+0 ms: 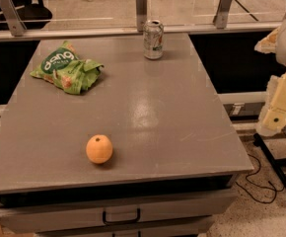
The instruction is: Move 7up can near orange
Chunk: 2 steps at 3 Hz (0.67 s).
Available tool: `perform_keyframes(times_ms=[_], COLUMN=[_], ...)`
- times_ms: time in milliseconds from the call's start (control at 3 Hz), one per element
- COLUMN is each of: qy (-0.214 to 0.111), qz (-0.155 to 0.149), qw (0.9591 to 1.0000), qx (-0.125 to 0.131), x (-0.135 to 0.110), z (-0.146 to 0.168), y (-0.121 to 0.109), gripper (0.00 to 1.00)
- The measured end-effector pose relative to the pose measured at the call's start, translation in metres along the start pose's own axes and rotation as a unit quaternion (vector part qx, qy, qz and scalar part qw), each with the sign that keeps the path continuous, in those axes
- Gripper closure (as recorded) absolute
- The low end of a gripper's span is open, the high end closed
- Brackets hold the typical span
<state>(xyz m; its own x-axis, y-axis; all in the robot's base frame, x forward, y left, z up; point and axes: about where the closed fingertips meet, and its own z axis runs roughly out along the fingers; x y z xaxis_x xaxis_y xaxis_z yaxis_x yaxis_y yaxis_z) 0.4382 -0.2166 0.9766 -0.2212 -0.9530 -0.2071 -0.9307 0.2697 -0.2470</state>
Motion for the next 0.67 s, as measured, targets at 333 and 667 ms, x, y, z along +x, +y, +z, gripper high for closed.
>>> perform_keyframes(times_ms=[333, 667], qy=[0.000, -0.026], qz=[0.000, 0.004], qw=[1.0000, 0.9995], qx=[0.000, 0.016], x=[0.000, -0.007], z=[0.000, 0.017], y=[0.000, -0.016], gripper=[0.00, 0.00])
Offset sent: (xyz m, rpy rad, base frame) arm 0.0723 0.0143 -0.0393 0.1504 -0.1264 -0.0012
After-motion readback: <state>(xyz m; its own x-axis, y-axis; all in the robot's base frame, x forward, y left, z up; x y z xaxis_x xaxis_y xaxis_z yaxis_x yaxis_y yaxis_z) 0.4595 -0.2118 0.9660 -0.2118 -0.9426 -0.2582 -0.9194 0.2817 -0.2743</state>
